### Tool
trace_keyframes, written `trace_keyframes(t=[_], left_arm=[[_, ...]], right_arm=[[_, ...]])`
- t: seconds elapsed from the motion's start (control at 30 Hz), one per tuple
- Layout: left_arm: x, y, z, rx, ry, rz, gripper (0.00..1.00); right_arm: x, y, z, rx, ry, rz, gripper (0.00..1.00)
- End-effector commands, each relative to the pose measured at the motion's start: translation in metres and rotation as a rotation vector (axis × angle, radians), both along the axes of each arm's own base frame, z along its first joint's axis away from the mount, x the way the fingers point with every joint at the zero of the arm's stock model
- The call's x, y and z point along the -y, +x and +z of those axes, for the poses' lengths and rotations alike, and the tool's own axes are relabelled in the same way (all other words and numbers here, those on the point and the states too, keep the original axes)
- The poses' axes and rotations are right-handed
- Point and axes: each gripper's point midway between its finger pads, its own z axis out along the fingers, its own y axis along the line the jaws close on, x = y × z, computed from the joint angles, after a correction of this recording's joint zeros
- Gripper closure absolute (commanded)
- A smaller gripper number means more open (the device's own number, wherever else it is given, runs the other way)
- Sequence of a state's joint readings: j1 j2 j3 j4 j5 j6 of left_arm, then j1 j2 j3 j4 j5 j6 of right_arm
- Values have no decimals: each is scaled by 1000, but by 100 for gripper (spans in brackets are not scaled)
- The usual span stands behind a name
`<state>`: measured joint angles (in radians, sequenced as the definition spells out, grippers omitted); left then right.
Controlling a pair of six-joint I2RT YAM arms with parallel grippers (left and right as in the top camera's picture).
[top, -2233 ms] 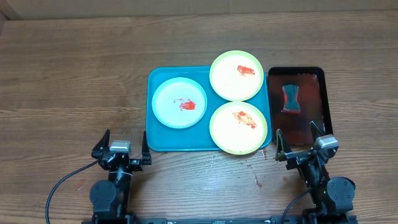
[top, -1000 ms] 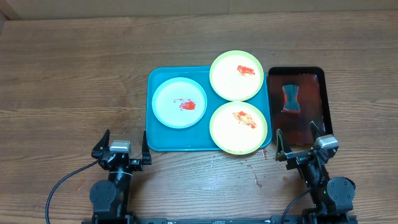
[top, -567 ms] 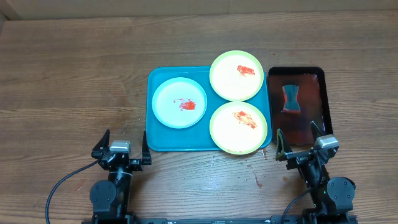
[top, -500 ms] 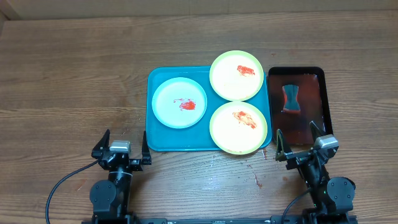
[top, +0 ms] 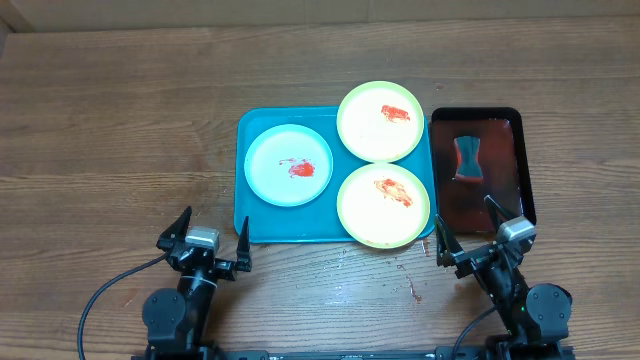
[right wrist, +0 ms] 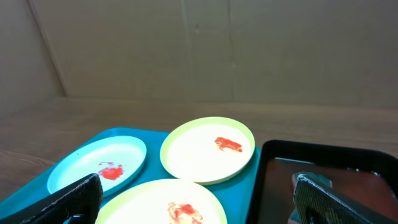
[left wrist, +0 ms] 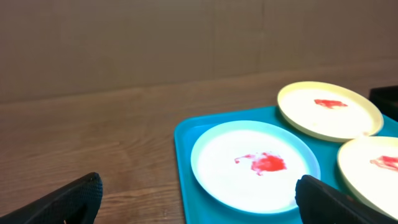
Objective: Clean dirty plates on tray and stack at the side
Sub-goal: 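Move left gripper to the white plate's left rim and grip it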
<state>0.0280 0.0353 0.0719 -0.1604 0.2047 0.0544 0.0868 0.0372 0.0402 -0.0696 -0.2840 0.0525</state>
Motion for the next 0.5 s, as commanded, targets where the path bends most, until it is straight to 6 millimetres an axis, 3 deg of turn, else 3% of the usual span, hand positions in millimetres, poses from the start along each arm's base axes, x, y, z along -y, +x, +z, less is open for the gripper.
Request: trace_keyframes(t=[0.0,0.2,0.47], left_arm=[[7,-5,37,15,-13,-39,0],[13,0,61,-161,-30,-79,0],[16,36,98,-482,-63,-98,1]], right_arm=[[-5,-5,40,58,11,31,0],[-6,4,72,-32,4,31,0],[-4,35,102,-325,-17,14,0]])
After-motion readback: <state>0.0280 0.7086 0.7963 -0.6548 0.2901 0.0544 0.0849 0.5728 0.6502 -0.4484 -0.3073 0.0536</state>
